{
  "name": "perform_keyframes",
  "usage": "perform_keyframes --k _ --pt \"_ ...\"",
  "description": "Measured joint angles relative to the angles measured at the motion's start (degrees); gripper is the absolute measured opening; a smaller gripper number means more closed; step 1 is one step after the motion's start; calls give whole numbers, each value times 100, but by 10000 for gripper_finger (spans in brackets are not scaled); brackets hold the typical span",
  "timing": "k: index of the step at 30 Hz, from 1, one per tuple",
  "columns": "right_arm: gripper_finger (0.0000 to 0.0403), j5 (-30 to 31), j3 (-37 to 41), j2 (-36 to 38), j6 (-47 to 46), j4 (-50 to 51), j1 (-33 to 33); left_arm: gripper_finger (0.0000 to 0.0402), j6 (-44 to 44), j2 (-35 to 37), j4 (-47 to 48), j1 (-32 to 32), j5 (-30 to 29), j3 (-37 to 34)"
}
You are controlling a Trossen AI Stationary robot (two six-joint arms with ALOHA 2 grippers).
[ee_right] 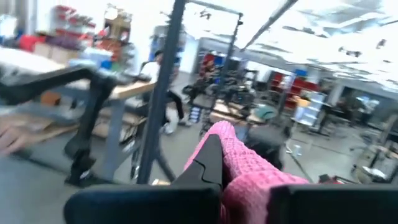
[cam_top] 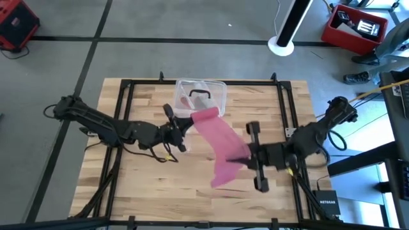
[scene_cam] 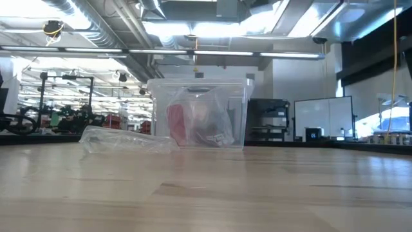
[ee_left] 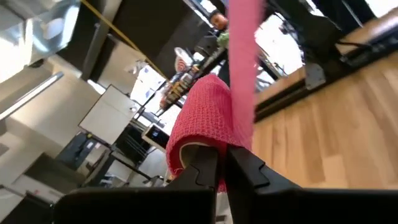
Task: Roll bandage
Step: Roll the pink bandage
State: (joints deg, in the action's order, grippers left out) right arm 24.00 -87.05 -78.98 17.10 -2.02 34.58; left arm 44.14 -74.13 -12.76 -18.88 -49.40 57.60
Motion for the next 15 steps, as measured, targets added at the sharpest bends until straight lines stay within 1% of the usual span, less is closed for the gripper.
perform_keyframes --k 5,10,12,15 --pt "1 156 -223 -4 -59 -65 -451 2 -51 -305 137 -197 118 -95" --pt "1 243 -429 -4 -152 -54 -1097 4 -468 -712 306 -421 123 -102" --pt "1 186 -491 -4 -335 -61 -1409 3 -527 -849 281 -531 117 -102" --pt "1 -91 -506 -4 -628 -15 -1927 2 -730 -1025 284 -681 170 -102"
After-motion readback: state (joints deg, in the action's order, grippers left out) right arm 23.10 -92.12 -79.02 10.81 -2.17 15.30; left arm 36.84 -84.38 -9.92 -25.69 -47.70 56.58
